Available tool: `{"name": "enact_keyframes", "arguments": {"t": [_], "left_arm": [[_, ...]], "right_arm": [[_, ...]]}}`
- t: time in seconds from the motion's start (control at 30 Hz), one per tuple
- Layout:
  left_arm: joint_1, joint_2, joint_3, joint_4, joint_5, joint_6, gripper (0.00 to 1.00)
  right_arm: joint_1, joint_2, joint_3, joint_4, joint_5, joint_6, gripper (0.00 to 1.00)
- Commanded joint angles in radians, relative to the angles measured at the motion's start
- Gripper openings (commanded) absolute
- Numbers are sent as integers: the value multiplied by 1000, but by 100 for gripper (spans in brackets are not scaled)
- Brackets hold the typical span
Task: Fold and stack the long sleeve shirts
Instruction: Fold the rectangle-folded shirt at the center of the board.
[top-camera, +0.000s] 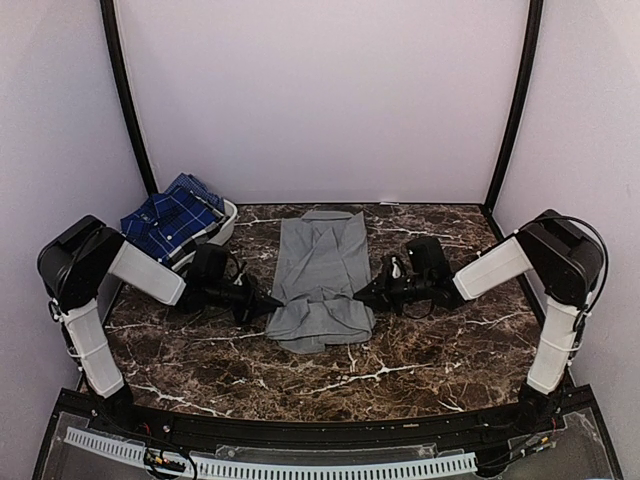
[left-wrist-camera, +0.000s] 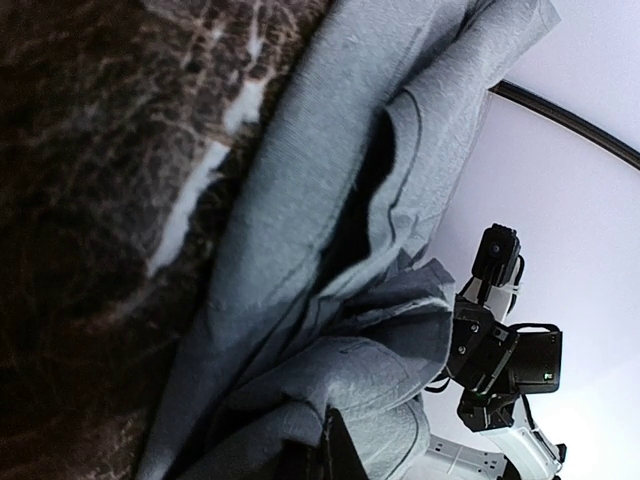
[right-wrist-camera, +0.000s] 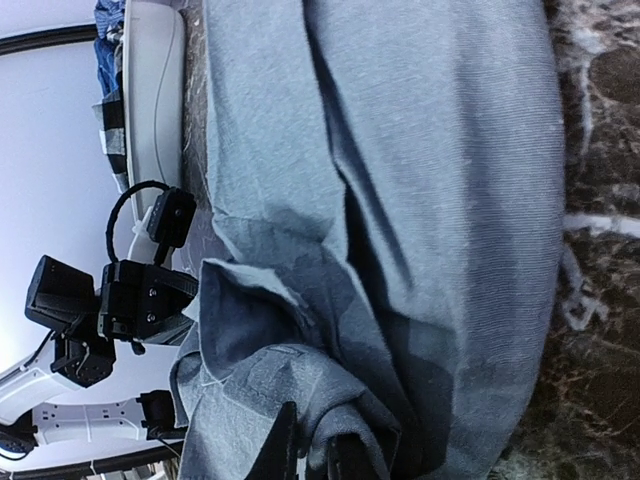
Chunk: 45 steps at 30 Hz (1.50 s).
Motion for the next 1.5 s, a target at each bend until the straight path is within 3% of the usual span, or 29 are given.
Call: {"name": "enact_keyframes", "arguments": {"t": [0.0, 0.17, 0.33, 0.43, 0.57, 0.8, 1.07, 1.33, 1.47], "left_arm": [[3, 18, 49, -34, -7, 39, 3], [11, -6, 56, -76, -16, 77, 27], [21, -83, 55, -173, -61, 170, 47], [26, -134, 66, -259, -89, 243, 60], [28, -173, 82, -401, -118, 393, 68], [-10, -241, 20, -500, -111, 557, 64], [-86, -216, 29, -500, -136, 572, 51], [-142, -137, 82, -474, -134, 554, 41], [-149, -127, 90, -470, -132, 543, 35]], "right_arm": [[-17, 13, 31, -9, -31, -47, 18], [-17, -88, 47, -117, 4, -165, 47], [-16, -171, 60, -250, 17, -303, 67], [-14, -189, 56, -313, 19, -369, 73], [-10, -208, 29, -399, 40, -463, 77], [-9, -209, 16, -508, 104, -563, 79], [21, -194, 81, -594, 157, -596, 79], [88, -344, -29, -664, 246, -562, 72], [152, -338, -62, -633, 255, -524, 65]]}}
